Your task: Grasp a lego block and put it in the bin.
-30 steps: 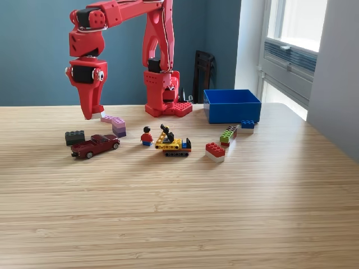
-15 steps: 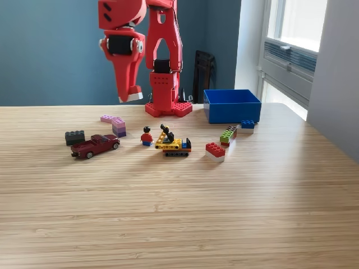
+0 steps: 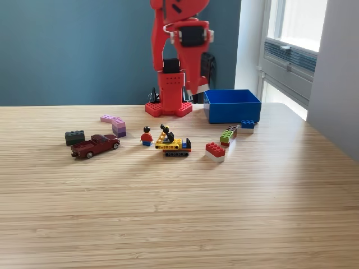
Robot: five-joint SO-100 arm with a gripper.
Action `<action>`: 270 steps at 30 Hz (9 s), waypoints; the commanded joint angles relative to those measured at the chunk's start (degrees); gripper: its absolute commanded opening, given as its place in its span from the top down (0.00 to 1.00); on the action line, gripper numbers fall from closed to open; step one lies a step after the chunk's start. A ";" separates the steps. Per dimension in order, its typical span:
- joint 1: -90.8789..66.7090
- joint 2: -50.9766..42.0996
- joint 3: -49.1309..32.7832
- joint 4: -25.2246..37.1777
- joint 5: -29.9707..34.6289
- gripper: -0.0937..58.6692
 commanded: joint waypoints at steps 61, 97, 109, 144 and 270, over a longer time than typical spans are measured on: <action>-38.67 2.72 1.76 1.67 6.68 1.00; 18.54 2.72 7.38 -6.42 -24.70 1.00; 18.54 2.72 10.81 -10.81 -25.66 1.00; 44.03 2.72 14.59 -12.48 -4.22 1.00; 58.01 3.08 35.16 -19.86 -16.26 1.00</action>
